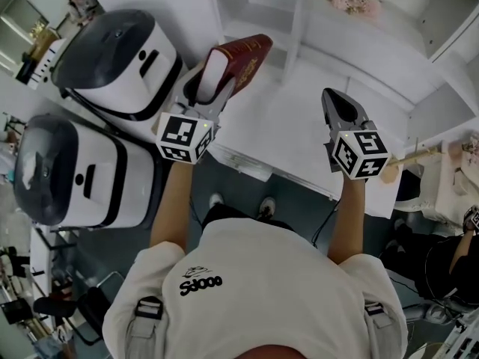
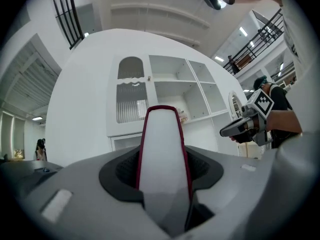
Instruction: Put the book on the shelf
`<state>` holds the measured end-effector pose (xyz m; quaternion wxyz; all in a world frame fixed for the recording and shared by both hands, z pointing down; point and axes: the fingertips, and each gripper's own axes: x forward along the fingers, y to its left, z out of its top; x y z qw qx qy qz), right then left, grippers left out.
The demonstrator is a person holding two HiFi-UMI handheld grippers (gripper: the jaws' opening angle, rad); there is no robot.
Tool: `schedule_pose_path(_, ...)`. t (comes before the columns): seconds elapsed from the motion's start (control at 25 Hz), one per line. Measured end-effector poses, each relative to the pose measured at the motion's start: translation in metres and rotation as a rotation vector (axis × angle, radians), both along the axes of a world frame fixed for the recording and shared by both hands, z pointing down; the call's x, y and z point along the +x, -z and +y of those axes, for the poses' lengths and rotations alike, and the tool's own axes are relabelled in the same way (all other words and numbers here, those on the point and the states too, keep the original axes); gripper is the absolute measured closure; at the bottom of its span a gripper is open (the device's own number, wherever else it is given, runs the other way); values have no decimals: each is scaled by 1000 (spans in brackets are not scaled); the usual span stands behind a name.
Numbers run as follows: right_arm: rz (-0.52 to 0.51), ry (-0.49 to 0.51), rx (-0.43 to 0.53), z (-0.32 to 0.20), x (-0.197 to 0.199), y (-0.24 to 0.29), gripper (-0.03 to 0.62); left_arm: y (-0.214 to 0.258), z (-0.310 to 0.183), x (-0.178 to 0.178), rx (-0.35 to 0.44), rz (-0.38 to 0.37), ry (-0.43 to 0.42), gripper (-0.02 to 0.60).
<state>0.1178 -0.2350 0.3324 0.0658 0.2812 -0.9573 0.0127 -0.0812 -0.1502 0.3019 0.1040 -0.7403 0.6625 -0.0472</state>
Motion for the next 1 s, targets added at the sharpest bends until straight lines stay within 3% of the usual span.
schedule_pose_path(0.32,15,-87,-27,-21,-30,-14,592,2,-58,-34,-13,-129,-96,342)
schedule_pose_path(0.52,2,-199,-45,-36,-54,-19,592,-7,-108,-53,-34,-258,-207,342)
schedule_pose_path(1.0,-38,-411,-92,-77,-92,-36,592,-44,-201,-48,-16,-733,-416,341)
